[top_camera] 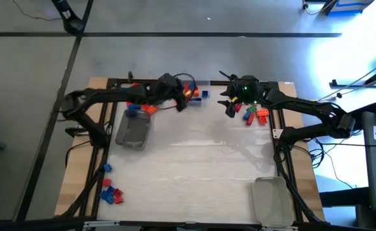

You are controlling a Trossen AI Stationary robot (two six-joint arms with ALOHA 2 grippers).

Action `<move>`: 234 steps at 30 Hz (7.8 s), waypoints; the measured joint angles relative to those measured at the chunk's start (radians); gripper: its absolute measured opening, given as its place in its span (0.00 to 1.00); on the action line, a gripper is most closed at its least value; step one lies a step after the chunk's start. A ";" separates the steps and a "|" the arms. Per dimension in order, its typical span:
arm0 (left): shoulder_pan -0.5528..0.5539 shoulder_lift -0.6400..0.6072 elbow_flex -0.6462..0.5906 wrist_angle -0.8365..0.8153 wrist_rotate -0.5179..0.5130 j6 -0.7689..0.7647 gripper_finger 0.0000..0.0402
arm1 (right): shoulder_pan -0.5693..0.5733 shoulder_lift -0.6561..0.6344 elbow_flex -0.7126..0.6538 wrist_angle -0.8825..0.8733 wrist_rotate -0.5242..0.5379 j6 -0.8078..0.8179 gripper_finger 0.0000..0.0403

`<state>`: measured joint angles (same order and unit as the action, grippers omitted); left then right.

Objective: Sort blocks by size
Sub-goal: Put the red 4 stud game piece into the transparent bin

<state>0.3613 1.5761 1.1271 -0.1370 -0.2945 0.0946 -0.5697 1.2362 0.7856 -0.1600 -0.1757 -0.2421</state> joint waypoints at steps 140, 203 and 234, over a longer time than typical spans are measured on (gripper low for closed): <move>-0.978 0.096 -0.159 -0.774 0.190 -1.352 0.58 | 0.000 0.072 0.000 -0.053 0.007 0.001 0.48; -0.836 -0.175 -0.131 -0.669 0.067 -0.927 0.19 | 0.000 0.068 0.000 -0.130 0.007 0.009 0.48; 0.030 0.120 -0.090 0.353 -0.044 -0.063 0.22 | 0.000 0.120 0.000 0.143 0.007 0.009 0.48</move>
<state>0.3914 1.6965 1.0370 0.2156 -0.3385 0.0311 -0.5697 1.3565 0.7860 -0.0165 -0.1688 -0.2329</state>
